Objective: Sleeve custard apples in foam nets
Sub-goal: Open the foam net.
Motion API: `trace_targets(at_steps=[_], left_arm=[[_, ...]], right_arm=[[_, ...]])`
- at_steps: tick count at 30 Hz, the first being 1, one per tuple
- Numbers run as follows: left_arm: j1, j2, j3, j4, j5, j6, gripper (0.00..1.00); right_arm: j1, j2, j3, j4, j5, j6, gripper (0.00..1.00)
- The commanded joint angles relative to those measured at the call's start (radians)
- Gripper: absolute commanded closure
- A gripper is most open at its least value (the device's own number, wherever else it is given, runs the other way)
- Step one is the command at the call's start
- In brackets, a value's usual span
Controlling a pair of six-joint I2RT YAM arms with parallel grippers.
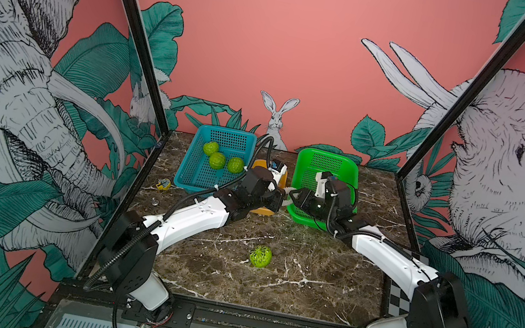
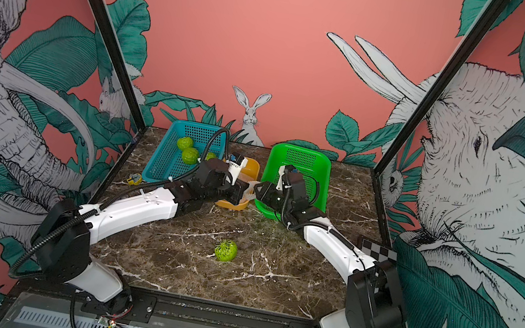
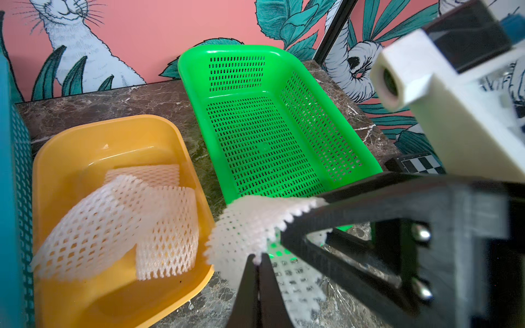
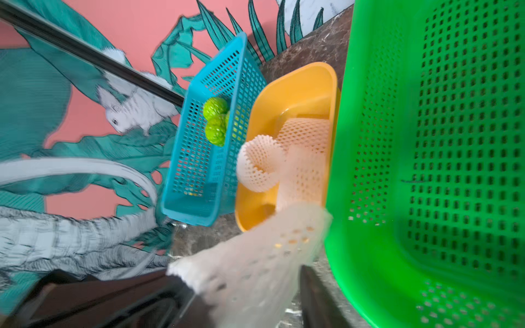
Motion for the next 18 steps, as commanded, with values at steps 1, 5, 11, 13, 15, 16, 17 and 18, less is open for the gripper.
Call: trace_targets(at_steps=[1,5,11,13,15,16,17,18], left_arm=[[0.000,-0.023,-0.018,0.028,-0.040,-0.002,1.00],[0.000,-0.014,-0.018,0.024,-0.072,0.010,1.00],[0.000,-0.001,-0.023,0.020,-0.109,0.015,1.00],[0.000,-0.007,-0.028,0.017,-0.118,0.016,1.00],[0.000,-0.021,-0.035,0.009,-0.137,0.027,1.00],[0.000,-0.029,-0.040,0.002,-0.152,0.033,1.00],[0.000,-0.039,-0.045,-0.006,-0.168,0.039,1.00],[0.000,-0.048,-0.051,-0.013,-0.181,0.048,1.00]], right_arm=[[0.002,-0.007,0.004,-0.029,0.042,-0.018,0.68],[0.002,-0.038,0.008,-0.075,0.070,-0.046,0.70],[0.002,-0.037,0.005,-0.106,0.095,-0.076,0.96],[0.000,-0.036,0.007,-0.121,0.108,-0.093,1.00],[-0.001,-0.045,0.005,-0.137,0.122,-0.111,1.00],[-0.001,-0.051,0.006,-0.143,0.127,-0.119,1.00],[-0.005,-0.059,0.004,-0.150,0.133,-0.128,1.00],[-0.007,-0.068,0.003,-0.161,0.140,-0.138,1.00]])
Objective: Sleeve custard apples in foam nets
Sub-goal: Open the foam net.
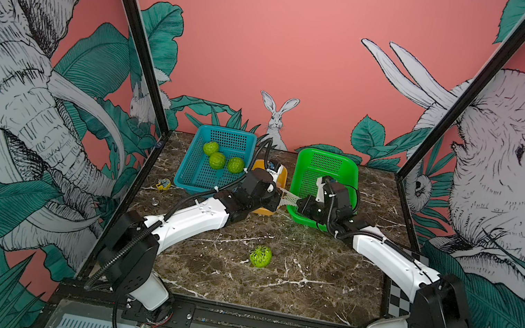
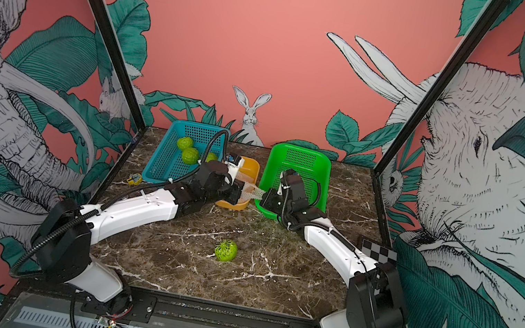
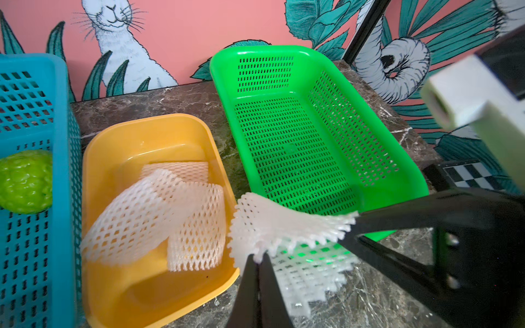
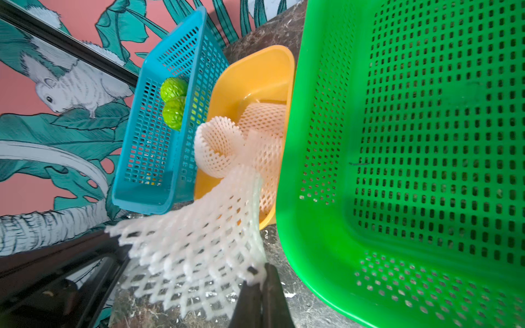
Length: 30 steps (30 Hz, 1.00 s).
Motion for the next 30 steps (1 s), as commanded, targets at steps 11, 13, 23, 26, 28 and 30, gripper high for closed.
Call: trace_targets(at_steps=[11,13,23,26,28,30], left_arm=[[0.001,-0.050,-0.038,-0.031,-0.035,0.000,1.00],[0.001,-0.052,-0.038,-0.034,-0.042,0.000,1.00],[0.000,-0.042,-0.027,-0.042,-0.024,0.000,1.00],[0.000,-0.032,-0.023,-0.029,-0.003,-0.008,1.00],[0.000,-0.029,-0.021,-0.023,0.011,-0.012,1.00],[0.001,-0.027,-0.016,-0.020,0.019,-0.012,1.00]], right_arm=[[0.001,-0.054,0.020,-0.063,0.057,-0.082,1.00],[0.006,-0.051,0.037,-0.114,0.099,-0.114,1.00],[0.030,-0.031,0.070,-0.175,0.161,-0.165,1.00],[0.029,-0.032,0.060,-0.137,0.105,-0.152,1.00],[0.027,-0.045,0.055,-0.110,0.066,-0.152,1.00],[0.023,-0.063,0.056,-0.096,0.016,-0.161,0.92]])
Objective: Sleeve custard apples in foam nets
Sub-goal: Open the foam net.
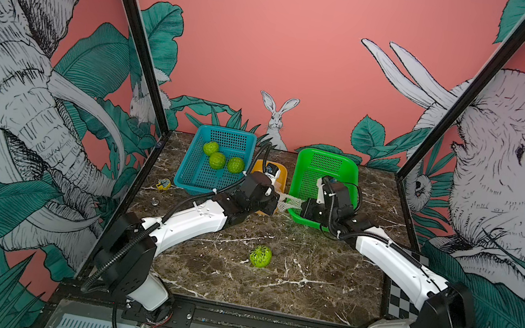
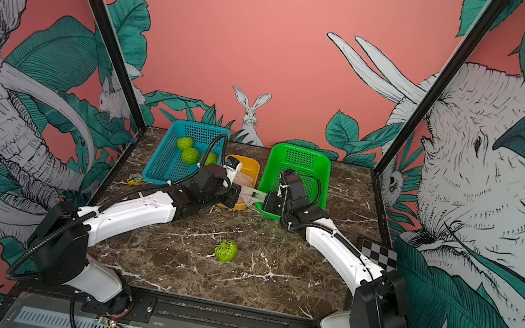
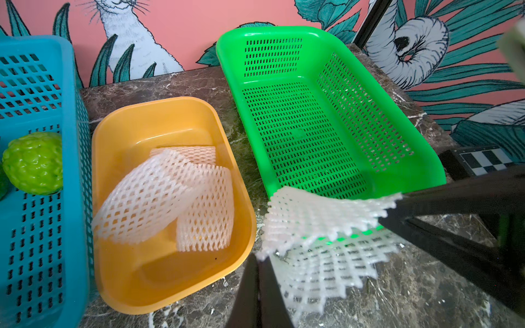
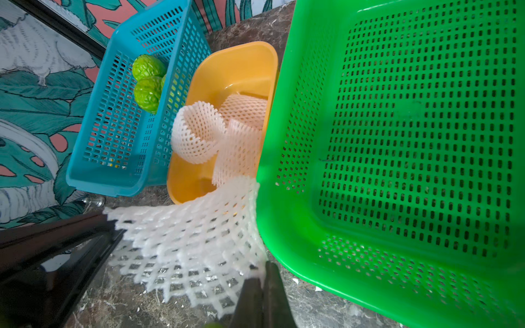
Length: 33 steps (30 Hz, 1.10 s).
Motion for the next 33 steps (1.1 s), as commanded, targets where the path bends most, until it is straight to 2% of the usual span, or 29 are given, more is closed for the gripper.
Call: trace_targets(at_steps=[1,3,4,9,16,20,26,33], left_arm=[[0.001,-0.006,0.015,0.008,0.018,-0.011,1.00],[0.001,-0.004,0.021,0.010,0.017,-0.006,1.00],[0.002,-0.006,0.023,0.008,0.016,-0.003,1.00],[0.030,-0.017,0.033,0.019,0.090,0.006,1.00],[0.149,-0.036,0.056,0.048,0.328,-0.103,1.00],[0.155,-0.047,0.098,0.011,0.375,-0.130,1.00],[0.156,-0.051,0.110,0.012,0.461,-0.227,1.00],[0.156,-0.076,0.077,0.050,0.494,-0.296,1.00]], right_arm=[[-0.004,-0.033,0.010,0.051,-0.083,-0.014,0.83],[-0.022,-0.056,0.004,0.065,-0.144,-0.014,0.66],[-0.037,-0.068,0.000,0.069,-0.173,-0.011,0.60],[-0.132,-0.151,-0.065,0.150,-0.349,0.010,0.43],[-0.189,-0.218,-0.145,0.229,-0.469,-0.088,0.42],[-0.190,-0.217,-0.224,0.397,-0.521,-0.123,0.42],[-0.189,-0.130,-0.306,0.742,-0.614,-0.046,0.41],[-0.182,0.003,-0.333,1.023,-0.669,0.045,0.40]])
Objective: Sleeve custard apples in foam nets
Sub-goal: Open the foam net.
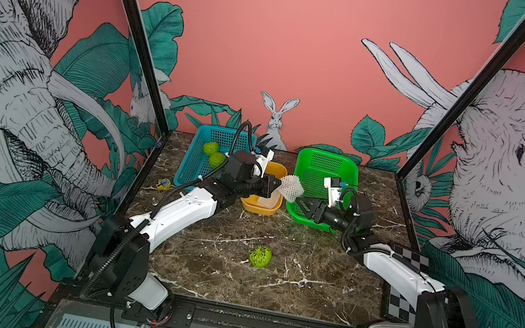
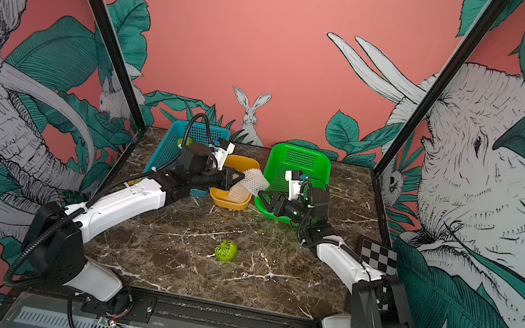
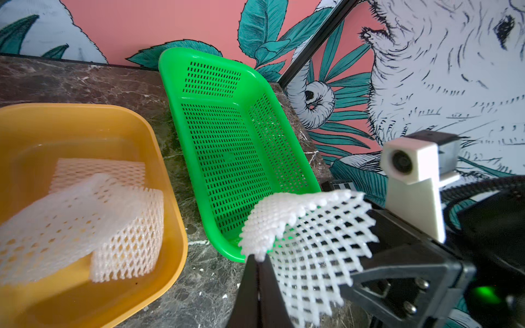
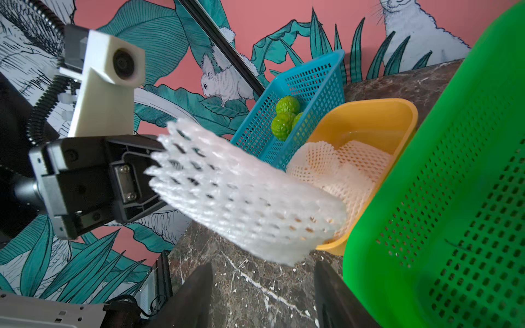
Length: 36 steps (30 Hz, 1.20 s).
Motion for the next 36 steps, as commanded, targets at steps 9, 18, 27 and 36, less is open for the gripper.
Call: trace_targets(at_steps=[9,18,27,36], left_arm=[[-0.001,-0.062,-0.019,0.036,0.030,-0.060,1.00],[-0.001,-0.050,-0.030,0.022,-0.038,-0.054,1.00],[-0.001,-0.059,-0.048,0.040,-0.097,-0.051,1.00],[-0.001,-0.086,-0.085,0.045,-0.123,-0.056,1.00]], right_arm=[[0.005,0.122,-0.034,0.436,-0.074,0.141,0.31],[0.003,0.126,-0.056,0.598,-0.108,0.264,0.43],[0.052,0.027,-0.034,0.345,-0.092,0.145,0.59],[0.059,0.055,-0.023,0.378,-0.066,0.165,1.00]])
